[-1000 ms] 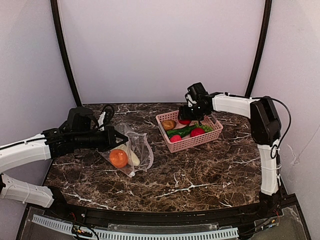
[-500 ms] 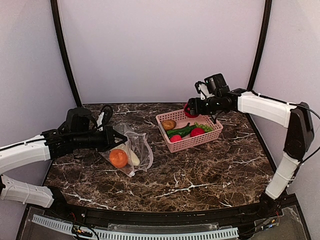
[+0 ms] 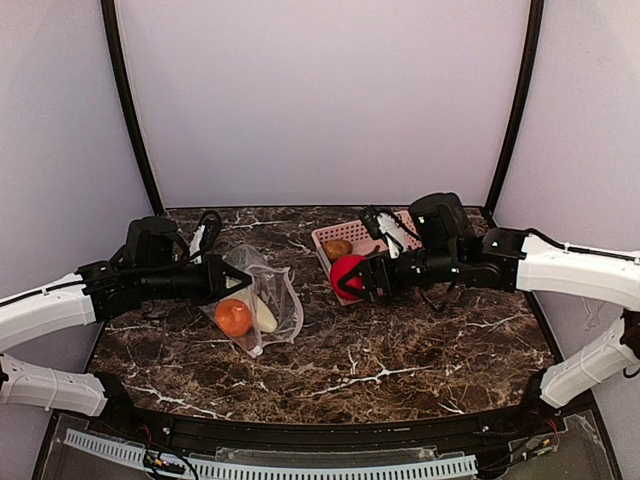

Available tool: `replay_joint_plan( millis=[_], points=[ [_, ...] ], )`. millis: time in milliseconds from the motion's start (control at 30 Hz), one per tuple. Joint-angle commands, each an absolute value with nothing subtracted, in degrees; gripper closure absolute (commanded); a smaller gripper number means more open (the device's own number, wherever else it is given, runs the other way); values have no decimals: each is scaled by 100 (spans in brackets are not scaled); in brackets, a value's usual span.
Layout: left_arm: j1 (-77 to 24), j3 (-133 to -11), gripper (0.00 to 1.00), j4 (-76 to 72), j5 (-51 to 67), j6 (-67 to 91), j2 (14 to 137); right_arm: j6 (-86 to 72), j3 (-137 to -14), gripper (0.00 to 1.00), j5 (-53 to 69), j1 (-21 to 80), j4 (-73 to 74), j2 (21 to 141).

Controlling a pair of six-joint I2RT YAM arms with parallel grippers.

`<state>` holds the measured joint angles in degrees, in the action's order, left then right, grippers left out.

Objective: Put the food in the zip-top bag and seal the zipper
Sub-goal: Place the fake fruit in the zipper food storage bag.

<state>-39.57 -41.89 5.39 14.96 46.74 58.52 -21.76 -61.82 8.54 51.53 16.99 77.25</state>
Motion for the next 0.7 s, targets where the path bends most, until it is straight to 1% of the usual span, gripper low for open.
replay_joint_plan(
  millis=[0, 133, 333, 533, 667],
  points=[
    [-3922, -3980, 99, 645, 1628, 4491, 5730, -2418, -5801, 29, 668, 5644, 897, 7562],
    [-3936, -3954, 99, 486, 1819, 4492, 5875, -2513, -5828, 29, 669, 6017, 541, 7905],
    [-4001, -3951, 99, 268, 1943, 4546, 5967, -2317, -6445, 29, 411, 6450, 493, 8816],
    [-4134, -3964, 99, 309, 2030, 4553, 5989, -2063, -7092, 30, -313, 6876, 679, 9601],
    [-4189, -3964, 99, 367, 2014, 4573, 5935, -2154, -7284, 30, -601, 6979, 704, 9963]
  ],
)
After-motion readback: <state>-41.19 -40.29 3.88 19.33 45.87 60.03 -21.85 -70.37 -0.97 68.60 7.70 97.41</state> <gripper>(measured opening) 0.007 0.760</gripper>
